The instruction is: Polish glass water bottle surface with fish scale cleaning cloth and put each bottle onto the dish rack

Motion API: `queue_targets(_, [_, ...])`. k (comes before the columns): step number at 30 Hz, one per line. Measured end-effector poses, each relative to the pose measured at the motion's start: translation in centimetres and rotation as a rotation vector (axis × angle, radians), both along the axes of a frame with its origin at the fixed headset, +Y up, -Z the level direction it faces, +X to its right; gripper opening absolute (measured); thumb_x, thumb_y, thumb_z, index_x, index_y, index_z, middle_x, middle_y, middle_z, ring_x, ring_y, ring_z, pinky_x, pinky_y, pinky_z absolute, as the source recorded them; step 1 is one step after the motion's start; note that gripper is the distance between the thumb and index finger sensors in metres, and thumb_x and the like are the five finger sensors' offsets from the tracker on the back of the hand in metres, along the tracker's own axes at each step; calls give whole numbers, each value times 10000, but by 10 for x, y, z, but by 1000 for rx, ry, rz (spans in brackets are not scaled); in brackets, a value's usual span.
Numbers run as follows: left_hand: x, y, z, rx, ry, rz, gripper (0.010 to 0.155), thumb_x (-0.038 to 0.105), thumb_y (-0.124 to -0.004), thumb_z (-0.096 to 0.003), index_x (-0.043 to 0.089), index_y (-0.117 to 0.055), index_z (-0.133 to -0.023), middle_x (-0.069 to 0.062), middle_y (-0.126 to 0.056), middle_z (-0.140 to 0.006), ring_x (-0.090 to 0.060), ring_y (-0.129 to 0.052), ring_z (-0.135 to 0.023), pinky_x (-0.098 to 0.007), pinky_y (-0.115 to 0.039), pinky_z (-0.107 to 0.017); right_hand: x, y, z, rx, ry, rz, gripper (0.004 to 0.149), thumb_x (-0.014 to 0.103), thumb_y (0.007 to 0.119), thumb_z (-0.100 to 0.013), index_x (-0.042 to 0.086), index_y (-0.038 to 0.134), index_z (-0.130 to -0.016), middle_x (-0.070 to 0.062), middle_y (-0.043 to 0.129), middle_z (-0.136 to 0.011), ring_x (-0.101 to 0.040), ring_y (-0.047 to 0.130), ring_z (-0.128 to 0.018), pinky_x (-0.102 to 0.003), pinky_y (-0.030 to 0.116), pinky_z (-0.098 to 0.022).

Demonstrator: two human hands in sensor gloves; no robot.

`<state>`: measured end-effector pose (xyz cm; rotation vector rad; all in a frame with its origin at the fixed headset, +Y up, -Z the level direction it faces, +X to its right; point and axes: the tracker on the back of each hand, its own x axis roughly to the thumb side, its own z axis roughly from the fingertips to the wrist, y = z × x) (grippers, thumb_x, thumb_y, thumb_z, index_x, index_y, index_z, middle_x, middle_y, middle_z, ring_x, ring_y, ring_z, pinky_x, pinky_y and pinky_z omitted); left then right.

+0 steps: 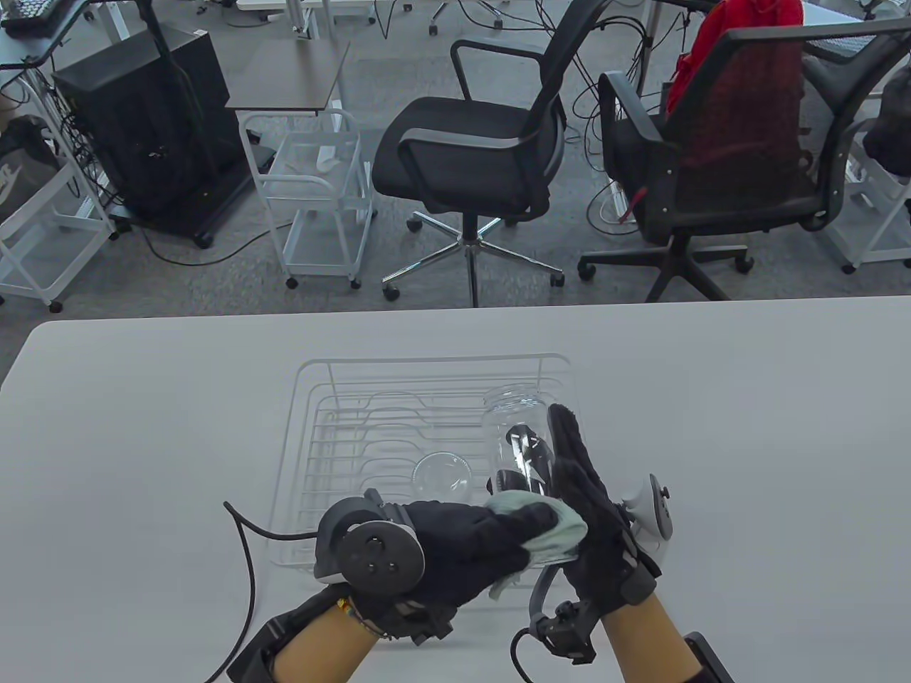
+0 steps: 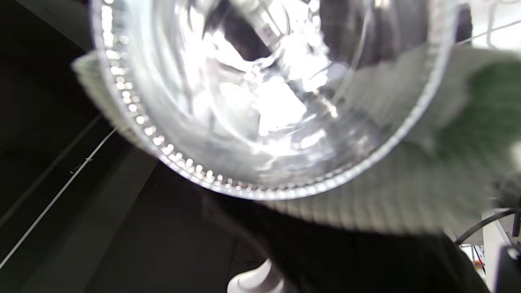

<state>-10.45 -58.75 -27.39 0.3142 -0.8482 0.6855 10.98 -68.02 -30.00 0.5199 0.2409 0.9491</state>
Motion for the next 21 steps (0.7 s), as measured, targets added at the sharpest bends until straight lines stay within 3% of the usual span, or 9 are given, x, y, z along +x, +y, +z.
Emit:
queue_targets(3, [-14,-6,-13,-58,82,113,548,559,-623,-559,511,-480,-1085,-1,-971,-614,-279,-1086,-394,-390,-953,-212,-4,4,2,35,32,38,725,602,664,-656,366,165,-1125,-272,208,-1196,-485,631,-909,-540,749,-629])
queue_targets(6, [-13,-8,-12,-147,8,145,535,546,-653,-561,530,-503,-1074,-62,-955,-624,-287,-1080,-396,-393,-948,-214,-2,2,0,36,12,48,718,603,665,-652,363,182,-1127,-273,228,-1196,-483,648,-898,-536,757,-621])
queue_targets(10, [8,-7,8,-26,-220,-26,503,574,-711,-527,548,-638,-1023,-11,-999,-532,-241,-1102,-305,-362,-959,-147,5,-2,-2,10,-33,10,708,604,657,-657,365,186,-1128,-269,235,-1198,-479,650,-899,-537,754,-624])
queue_targets(12, [14,-7,13,-4,-241,-40,501,563,-718,-520,541,-653,-1016,-12,-1001,-521,-245,-1101,-300,-370,-955,-144,9,-3,-3,12,-9,2,707,607,653,-660,362,184,-1129,-270,236,-1199,-478,650,-899,-534,757,-623])
queue_targets(17, [8,-3,7,19,-65,-8,516,559,-681,-540,527,-595,-1048,20,-1001,-527,-252,-1099,-322,-379,-953,-158,7,-2,-3,14,-2,-4,701,606,657,-658,371,193,-1128,-267,241,-1201,-477,653,-897,-535,755,-624])
queue_targets(21, [-11,-3,-11,-136,103,147,543,532,-642,-561,512,-486,-1081,-28,-970,-614,-297,-1083,-400,-408,-949,-215,2,0,-2,43,36,51,698,601,666,-655,372,209,-1129,-272,253,-1199,-480,658,-896,-537,762,-618])
